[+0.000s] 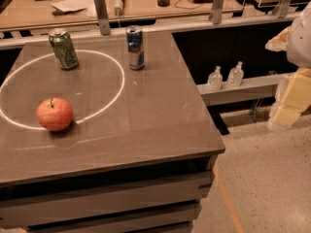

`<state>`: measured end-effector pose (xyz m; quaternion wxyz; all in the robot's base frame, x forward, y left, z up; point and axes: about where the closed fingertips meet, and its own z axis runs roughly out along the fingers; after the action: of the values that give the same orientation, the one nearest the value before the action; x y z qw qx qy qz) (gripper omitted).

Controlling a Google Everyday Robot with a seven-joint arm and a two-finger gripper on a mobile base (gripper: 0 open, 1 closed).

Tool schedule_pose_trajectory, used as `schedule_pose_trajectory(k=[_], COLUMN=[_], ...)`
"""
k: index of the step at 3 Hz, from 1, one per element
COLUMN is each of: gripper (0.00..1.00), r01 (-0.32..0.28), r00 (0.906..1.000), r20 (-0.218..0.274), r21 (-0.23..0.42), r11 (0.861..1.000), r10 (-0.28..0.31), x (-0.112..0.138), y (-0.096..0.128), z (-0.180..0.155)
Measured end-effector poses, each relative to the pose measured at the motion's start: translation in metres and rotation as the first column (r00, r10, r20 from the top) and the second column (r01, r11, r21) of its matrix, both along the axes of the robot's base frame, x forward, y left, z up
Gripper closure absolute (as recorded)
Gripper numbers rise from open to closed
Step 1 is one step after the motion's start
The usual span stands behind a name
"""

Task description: Move redbull can near apple

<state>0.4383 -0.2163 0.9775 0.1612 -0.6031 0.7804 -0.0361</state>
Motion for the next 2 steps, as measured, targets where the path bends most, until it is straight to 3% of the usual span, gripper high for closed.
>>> schedule_pose_trajectory(k=[2], gripper=[0.0], r01=[0.01], r00=[0.9994], r20=[0.032], r21=[0.053], r11=[0.999], r10=[-0.012], x=[0.0021], y=[0.0022], z=[0.0106])
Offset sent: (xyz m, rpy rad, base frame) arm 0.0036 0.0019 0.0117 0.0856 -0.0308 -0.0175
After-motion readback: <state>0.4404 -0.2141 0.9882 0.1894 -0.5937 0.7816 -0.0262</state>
